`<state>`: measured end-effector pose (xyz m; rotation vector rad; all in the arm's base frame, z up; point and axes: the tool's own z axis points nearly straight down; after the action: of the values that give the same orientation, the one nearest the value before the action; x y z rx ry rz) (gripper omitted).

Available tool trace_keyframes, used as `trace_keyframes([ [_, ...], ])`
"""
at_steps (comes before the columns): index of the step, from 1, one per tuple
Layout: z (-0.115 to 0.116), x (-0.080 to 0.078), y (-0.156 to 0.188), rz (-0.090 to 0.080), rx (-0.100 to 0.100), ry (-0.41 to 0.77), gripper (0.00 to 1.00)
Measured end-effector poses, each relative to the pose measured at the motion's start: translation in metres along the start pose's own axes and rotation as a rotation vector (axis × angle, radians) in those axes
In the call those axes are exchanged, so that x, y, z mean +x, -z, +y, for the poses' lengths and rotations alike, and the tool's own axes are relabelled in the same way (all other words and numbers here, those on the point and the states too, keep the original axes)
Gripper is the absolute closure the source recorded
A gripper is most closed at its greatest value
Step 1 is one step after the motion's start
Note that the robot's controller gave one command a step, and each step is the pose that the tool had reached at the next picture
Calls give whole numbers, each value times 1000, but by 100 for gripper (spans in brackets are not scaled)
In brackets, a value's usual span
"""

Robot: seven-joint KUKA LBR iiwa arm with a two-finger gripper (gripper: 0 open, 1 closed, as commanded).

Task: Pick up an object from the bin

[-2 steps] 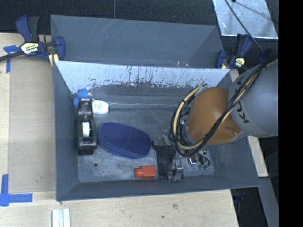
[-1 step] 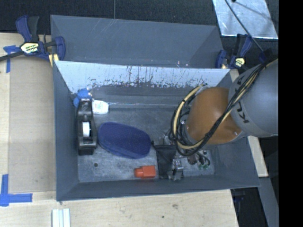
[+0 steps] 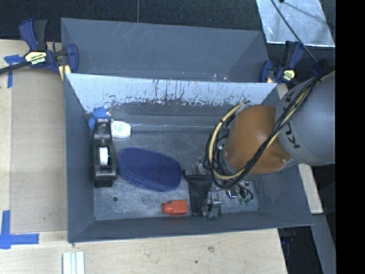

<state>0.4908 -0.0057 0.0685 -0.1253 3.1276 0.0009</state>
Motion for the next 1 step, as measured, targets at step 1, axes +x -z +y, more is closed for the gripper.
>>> trace_keyframes([
  [1,0,0,0,-1,0,-1,100],
])
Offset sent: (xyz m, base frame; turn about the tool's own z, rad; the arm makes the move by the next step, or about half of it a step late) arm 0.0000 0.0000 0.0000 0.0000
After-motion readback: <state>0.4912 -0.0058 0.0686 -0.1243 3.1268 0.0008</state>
